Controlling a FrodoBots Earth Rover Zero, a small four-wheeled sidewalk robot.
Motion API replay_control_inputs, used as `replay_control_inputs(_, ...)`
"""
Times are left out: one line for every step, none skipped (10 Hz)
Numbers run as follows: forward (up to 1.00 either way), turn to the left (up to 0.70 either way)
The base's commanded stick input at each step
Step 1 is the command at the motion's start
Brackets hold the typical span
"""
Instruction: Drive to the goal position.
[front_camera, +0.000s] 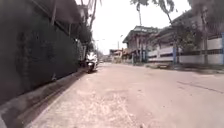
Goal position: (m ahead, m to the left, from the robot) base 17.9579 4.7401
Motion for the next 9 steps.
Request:
replay_control_inputs(1.00, 0.00)
replay_control_inputs(1.00, 0.00)
replay_control_inputs(1.00, 0.00)
replay_control_inputs(1.00, 0.00)
replay_control_inputs(1.00, 0.00)
replay_control_inputs(1.00, 0.00)
replay_control_inputs(1.00, 0.00)
replay_control_inputs(1.00, 0.00)
replay_control_inputs(1.00, 0.00)
